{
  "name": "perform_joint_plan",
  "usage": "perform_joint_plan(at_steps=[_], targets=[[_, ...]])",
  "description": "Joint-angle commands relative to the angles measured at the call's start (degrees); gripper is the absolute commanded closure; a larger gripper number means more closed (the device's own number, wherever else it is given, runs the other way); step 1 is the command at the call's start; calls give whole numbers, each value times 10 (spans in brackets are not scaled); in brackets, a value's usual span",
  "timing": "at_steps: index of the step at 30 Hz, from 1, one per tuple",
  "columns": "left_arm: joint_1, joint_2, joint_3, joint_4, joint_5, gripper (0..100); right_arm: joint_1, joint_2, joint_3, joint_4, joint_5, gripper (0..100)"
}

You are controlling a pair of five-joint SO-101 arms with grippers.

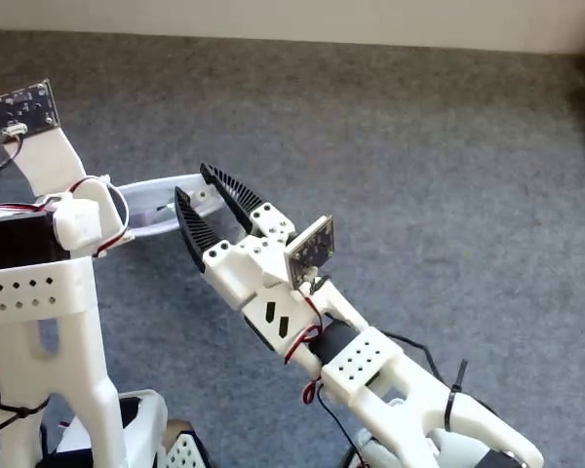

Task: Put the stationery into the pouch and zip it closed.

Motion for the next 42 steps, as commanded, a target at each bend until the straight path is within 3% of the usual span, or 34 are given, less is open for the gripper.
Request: perform_joint_plan(at_steps=[1, 21, 34, 42], targets=[[8, -12, 0, -12, -4, 992, 0, 0, 3, -8, 7, 842], [7, -12, 0, -8, -23, 993, 3, -171, 56, 5, 7, 843], [7, -12, 20, -19, -26, 993, 5, -461, 50, 393, 7, 843], [-10, -12, 27, -25, -26, 993, 5, -487, 51, 545, 7, 843]])
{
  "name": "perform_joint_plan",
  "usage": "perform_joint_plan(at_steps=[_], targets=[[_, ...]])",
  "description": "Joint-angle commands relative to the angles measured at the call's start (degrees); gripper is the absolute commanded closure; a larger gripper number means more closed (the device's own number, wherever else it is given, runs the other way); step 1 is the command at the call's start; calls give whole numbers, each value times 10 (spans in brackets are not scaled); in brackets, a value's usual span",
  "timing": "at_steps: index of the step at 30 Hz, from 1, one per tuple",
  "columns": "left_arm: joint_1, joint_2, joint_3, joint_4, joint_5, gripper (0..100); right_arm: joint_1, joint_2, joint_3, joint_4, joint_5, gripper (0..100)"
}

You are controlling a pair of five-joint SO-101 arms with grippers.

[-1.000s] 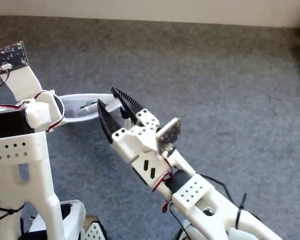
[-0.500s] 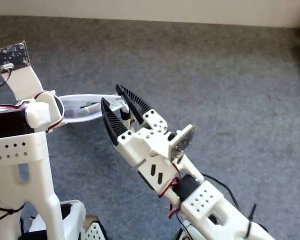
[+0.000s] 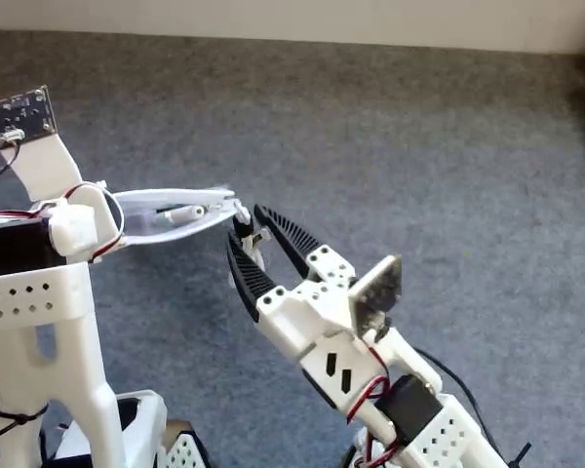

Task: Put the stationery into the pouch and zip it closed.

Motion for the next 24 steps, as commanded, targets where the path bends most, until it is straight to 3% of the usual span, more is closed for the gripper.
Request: perform_joint_plan(at_steps=[1, 11, 18, 24], targets=[[-7, -3, 2, -16, -7, 993, 3, 4, -7, 34, 9, 843], [-7, -3, 3, -16, -7, 993, 4, 178, -11, 20, 7, 843], [-7, -3, 3, -16, -7, 993, 62, 273, -6, -167, 5, 843], [-7, -3, 3, -16, -7, 993, 65, 343, -11, -213, 5, 843]])
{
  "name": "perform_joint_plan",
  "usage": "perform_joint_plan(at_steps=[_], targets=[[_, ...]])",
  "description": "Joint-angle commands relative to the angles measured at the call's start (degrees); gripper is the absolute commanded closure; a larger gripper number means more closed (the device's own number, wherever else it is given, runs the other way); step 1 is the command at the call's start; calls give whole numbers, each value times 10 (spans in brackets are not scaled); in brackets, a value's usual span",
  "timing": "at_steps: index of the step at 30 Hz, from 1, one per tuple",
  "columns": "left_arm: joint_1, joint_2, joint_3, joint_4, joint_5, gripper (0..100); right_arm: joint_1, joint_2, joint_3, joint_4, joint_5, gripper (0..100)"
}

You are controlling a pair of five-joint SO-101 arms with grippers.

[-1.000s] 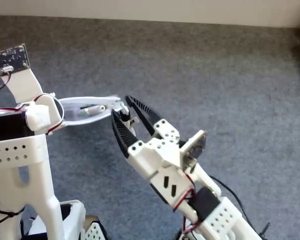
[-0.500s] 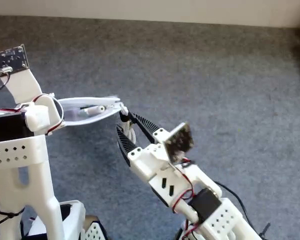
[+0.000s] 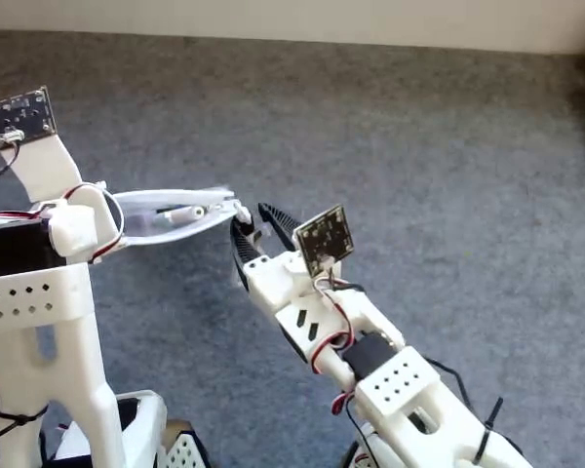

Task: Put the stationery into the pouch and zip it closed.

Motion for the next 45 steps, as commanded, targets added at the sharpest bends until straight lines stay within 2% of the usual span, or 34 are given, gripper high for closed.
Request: perform_joint_plan(at_steps=[1, 10, 21, 45], targets=[[-6, -3, 1, -16, -7, 993, 10, 39, -11, -41, 5, 843], [-6, -3, 2, -20, -8, 993, 12, 123, -11, -109, 8, 843], [-6, -3, 2, -24, -8, 993, 13, 34, -6, -115, 8, 843], [-7, -3, 3, -19, -8, 993, 10, 32, 13, -109, 8, 844]])
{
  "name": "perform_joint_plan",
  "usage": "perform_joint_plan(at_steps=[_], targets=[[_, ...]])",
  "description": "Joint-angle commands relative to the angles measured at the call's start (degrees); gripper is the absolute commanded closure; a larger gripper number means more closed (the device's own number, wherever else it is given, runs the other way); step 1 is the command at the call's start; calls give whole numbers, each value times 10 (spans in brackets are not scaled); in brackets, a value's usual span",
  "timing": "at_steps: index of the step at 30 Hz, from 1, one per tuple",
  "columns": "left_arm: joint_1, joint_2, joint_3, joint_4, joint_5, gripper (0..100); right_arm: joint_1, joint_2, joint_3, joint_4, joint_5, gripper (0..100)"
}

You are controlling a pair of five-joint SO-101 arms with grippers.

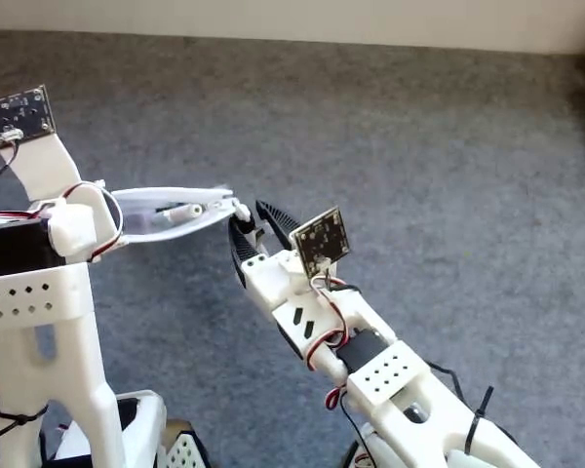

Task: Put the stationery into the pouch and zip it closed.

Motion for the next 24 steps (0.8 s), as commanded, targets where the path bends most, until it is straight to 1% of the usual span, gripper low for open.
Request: perform_joint_plan(at_steps=[1, 6, 9, 12, 20, 22, 24], targets=[[-7, -3, 1, -9, -4, 993, 8, -21, -7, -12, 8, 846], [-7, -3, 13, -12, -4, 993, 9, -21, -9, -13, 11, 937], [-7, -3, 13, -12, -4, 993, 8, -22, -9, -13, 50, 967], [-7, -3, 13, -12, -4, 992, 9, -26, -6, -13, 68, 992], [-7, -3, 7, -13, -4, 986, 12, -27, 9, -12, 69, 994], [-7, -3, 7, -13, -4, 957, 11, -27, 15, -12, 69, 994], [-7, -3, 7, -13, -4, 899, 11, -27, 16, -12, 69, 994]])
